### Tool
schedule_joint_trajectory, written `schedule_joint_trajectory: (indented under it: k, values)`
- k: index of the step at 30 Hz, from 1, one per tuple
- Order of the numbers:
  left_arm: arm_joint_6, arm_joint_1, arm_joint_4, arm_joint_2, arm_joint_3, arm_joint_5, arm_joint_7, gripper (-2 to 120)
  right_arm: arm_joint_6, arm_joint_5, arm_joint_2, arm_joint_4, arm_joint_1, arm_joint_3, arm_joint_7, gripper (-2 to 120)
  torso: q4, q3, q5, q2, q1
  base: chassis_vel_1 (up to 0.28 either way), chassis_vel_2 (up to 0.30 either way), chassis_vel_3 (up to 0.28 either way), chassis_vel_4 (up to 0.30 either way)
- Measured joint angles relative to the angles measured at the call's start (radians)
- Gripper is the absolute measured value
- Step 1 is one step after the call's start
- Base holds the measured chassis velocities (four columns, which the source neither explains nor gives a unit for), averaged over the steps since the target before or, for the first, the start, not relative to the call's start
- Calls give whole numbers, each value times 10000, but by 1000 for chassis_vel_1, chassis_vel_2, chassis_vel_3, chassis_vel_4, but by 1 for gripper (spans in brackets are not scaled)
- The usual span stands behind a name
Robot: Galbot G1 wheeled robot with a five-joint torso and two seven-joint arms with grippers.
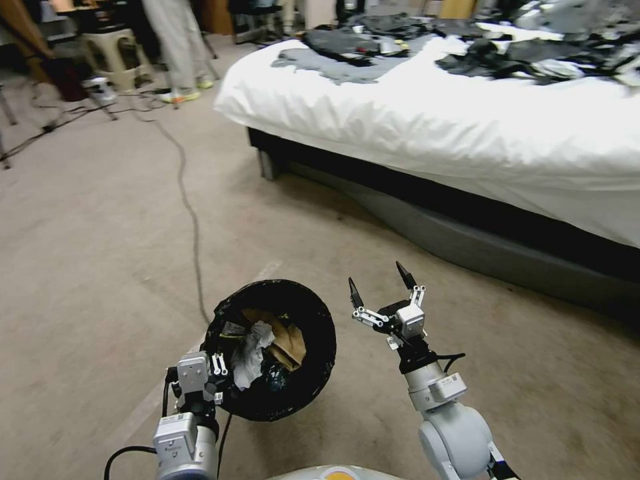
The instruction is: Pick up the trash bin, then pick up the garbage from the floor and place it into the trash bin.
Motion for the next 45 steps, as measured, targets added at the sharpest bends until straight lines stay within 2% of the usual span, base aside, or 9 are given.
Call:
schedule_joint_trajectory:
  k: [45]
  values:
    - [-8,69,-122,-56,-32,-4,-29,1,191,-73,19,-128,-140,96,-236,100,0,0,-1,0,-1,118,110,114,120]
